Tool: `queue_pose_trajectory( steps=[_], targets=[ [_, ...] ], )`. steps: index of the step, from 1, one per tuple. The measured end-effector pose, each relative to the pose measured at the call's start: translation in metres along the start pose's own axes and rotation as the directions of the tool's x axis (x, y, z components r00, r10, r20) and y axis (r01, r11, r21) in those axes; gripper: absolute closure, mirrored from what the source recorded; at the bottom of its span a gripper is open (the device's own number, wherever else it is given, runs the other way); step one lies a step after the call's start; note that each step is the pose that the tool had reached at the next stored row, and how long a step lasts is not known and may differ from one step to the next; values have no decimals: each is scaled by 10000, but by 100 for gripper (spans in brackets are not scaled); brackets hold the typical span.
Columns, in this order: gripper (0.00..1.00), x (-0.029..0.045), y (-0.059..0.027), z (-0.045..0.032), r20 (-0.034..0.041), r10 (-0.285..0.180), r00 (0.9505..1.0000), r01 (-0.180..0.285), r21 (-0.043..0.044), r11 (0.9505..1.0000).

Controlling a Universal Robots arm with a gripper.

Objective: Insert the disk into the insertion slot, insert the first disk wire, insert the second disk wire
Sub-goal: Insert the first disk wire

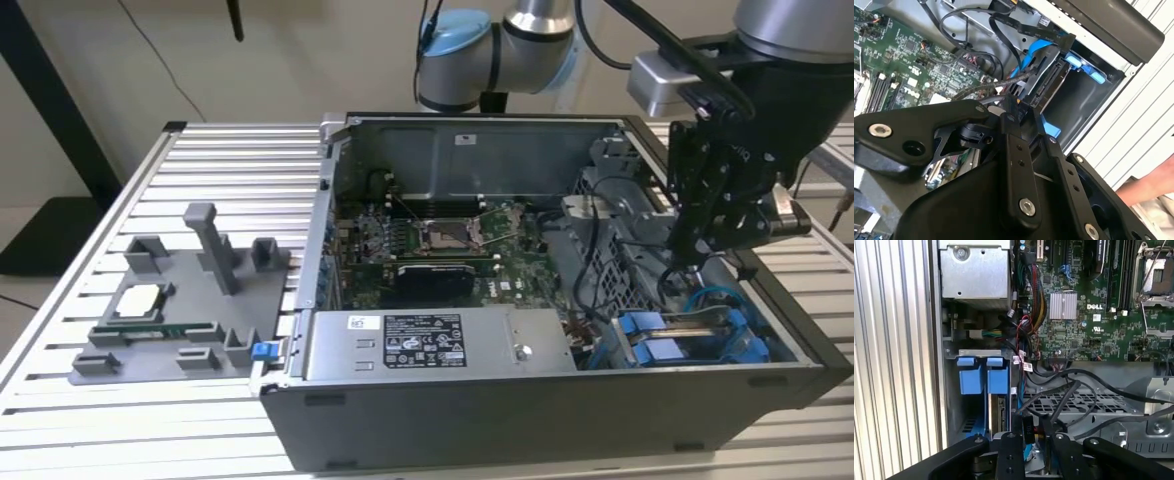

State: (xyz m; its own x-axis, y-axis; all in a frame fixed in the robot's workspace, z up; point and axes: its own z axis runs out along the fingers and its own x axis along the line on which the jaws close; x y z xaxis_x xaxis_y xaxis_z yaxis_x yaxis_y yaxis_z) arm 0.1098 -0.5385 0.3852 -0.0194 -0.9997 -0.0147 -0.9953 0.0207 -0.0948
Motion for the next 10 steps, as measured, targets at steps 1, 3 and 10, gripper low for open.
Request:
queue_pose_trajectory(
  steps=[1,3,10],
  targets=[
    [0,0,1,1,0,1,10000,-1,7,10000],
    [0,-1,2,3,0,1,10000,-1,18,10000],
    [100,-1,3,6,-2,1,10000,-1,29,10000]
  ],
)
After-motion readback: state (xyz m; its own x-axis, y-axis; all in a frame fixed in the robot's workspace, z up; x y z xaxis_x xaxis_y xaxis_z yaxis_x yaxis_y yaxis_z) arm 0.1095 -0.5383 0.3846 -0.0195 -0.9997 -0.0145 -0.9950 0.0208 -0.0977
